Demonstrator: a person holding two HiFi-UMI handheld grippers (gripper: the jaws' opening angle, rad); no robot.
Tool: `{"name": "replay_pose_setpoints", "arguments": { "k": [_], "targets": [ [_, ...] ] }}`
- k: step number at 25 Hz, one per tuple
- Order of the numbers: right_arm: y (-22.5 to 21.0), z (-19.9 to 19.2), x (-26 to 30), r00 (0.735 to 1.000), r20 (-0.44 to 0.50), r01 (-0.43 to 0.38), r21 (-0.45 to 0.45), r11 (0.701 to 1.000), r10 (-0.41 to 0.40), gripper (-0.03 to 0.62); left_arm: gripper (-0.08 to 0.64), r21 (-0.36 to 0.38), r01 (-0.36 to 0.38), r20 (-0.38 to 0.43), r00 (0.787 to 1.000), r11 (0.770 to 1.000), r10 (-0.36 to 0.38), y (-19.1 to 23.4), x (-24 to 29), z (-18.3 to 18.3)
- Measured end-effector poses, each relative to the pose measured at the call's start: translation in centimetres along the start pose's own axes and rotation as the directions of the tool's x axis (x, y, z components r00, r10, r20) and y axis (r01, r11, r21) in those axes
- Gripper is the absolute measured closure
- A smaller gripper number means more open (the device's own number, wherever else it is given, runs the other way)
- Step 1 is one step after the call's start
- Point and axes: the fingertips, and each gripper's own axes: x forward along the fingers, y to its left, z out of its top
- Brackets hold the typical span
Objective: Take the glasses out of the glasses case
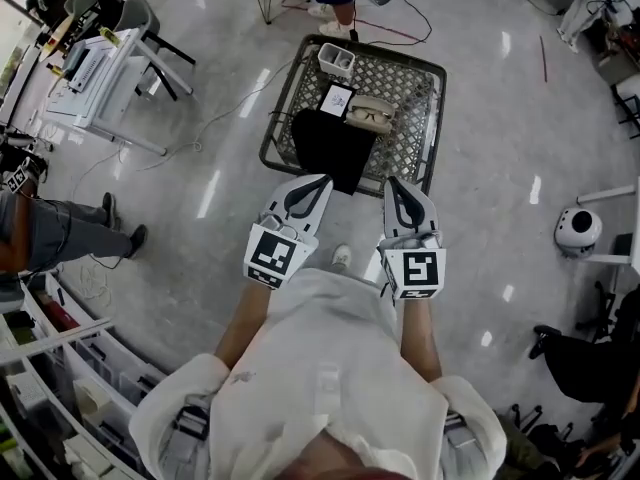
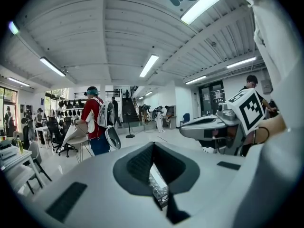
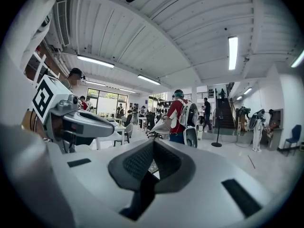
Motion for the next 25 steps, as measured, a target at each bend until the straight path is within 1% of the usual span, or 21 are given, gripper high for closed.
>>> {"name": "replay_pose_setpoints", "arguments": {
  "k": [7, 12, 19, 25],
  "targets": [
    [-1.4, -0.7, 1.6, 1.000, -0.021, -0.004, 0.002, 1.000, 0.004, 0.586, 0.548, -0.006, 0.002, -0.003, 1.000, 1.000, -0.002, 1.0, 2.4, 0.0],
    [-2.9, -1.1, 3.0, 0.999, -0.033, 0.017, 0.002, 1.000, -0.017, 0.586, 0.548, -0.011, 0.013, -0.004, 1.000, 1.000, -0.013, 2.2, 4.3, -0.2],
    [-4.2, -1.1, 6.1, 0.998, -0.041, 0.045, 0.002, 0.999, -0.045, 0.586, 0.548, -0.013, 0.033, -0.003, 0.999, 0.999, -0.033, 5.1, 7.0, -0.2],
    [-5.2, -1.4, 9.1, 0.996, -0.055, 0.071, 0.007, 0.997, -0.070, 0.586, 0.548, -0.017, 0.067, -0.007, 0.998, 0.998, -0.067, 7.5, 9.5, -0.4]
  ]
}}
